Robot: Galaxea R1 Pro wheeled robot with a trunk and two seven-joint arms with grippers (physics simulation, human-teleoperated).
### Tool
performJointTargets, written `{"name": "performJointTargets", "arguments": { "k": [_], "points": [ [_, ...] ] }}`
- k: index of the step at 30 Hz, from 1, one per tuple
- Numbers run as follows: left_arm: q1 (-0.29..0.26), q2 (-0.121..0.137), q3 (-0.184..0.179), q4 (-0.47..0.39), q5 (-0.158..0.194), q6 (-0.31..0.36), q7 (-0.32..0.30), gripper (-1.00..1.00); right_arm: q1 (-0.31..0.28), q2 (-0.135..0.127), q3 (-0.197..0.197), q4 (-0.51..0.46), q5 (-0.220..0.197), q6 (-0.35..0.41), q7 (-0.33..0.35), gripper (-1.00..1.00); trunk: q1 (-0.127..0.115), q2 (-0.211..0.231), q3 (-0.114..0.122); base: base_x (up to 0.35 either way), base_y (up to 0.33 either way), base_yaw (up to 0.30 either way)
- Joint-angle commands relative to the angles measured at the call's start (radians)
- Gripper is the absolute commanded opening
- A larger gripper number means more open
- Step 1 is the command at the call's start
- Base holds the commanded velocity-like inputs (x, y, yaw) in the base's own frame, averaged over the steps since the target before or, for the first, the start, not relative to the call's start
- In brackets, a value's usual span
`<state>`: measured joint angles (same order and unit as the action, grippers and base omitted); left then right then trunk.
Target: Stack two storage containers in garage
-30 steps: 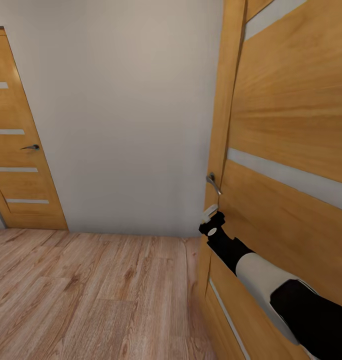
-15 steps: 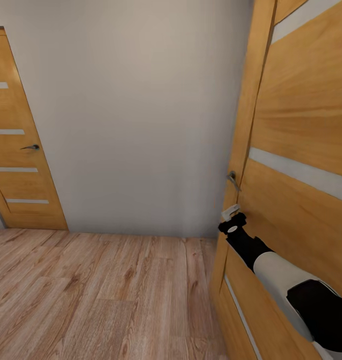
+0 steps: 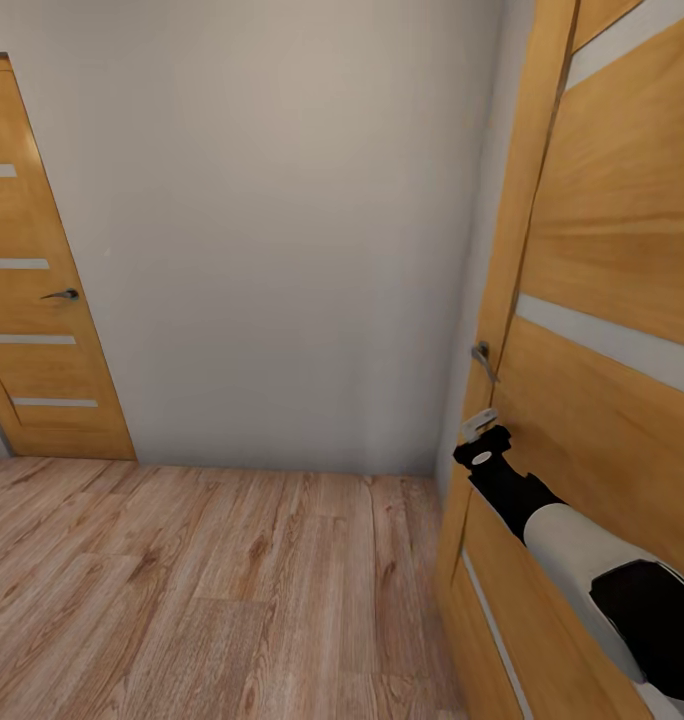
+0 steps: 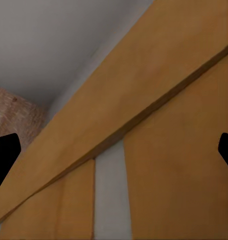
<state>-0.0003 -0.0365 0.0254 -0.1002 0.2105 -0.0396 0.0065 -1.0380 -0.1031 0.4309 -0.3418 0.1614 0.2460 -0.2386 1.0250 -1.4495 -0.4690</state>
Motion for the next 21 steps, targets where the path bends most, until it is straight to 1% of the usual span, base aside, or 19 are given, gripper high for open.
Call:
{"name": "performJointTargets", "arguments": {
  "k": [1, 2, 7, 11, 19, 20, 21],
  "points": [
    [0.000, 0.000, 0.002, -0.001, 0.004, -0.002, 0.000, 1.00, 0.000, -0.008, -0.002, -0.001, 0.014, 0.012, -0.005, 1.00, 0.000, -0.001, -0.001, 0.000, 0.000, 0.000],
    [0.000, 0.000, 0.002, -0.001, 0.004, -0.002, 0.000, 1.00, 0.000, -0.019, -0.003, 0.000, 0.014, 0.012, -0.005, 1.00, 0.000, -0.001, -0.001, 0.000, 0.000, 0.000],
    [0.000, 0.000, 0.002, -0.001, 0.004, -0.002, 0.000, 1.00, 0.000, -0.026, -0.003, 0.000, 0.014, 0.012, -0.005, 1.00, 0.000, -0.001, -0.001, 0.000, 0.000, 0.000],
    [0.000, 0.000, 0.002, -0.001, 0.004, -0.002, 0.000, 1.00, 0.000, -0.056, -0.004, 0.000, 0.012, 0.012, -0.005, 1.00, 0.000, -0.001, -0.001, 0.000, 0.000, 0.000],
    [0.000, 0.000, 0.002, -0.001, 0.004, -0.002, 0.000, 1.00, 0.000, -0.070, -0.006, 0.000, 0.012, 0.012, -0.005, 1.00, 0.000, -0.001, -0.001, 0.000, 0.000, 0.000],
    [0.000, 0.000, 0.002, -0.001, 0.004, -0.002, 0.000, 1.00, 0.000, -0.074, -0.069, -0.001, 0.013, 0.011, -0.005, 1.00, 0.000, -0.001, -0.001, 0.000, 0.000, 0.000],
    [0.000, 0.000, 0.002, -0.001, 0.004, -0.002, 0.000, 1.00, 0.000, -0.075, -0.082, -0.001, 0.014, 0.012, -0.004, 1.00, 0.000, -0.001, -0.001, 0.000, 0.000, 0.000]
  ]
}}
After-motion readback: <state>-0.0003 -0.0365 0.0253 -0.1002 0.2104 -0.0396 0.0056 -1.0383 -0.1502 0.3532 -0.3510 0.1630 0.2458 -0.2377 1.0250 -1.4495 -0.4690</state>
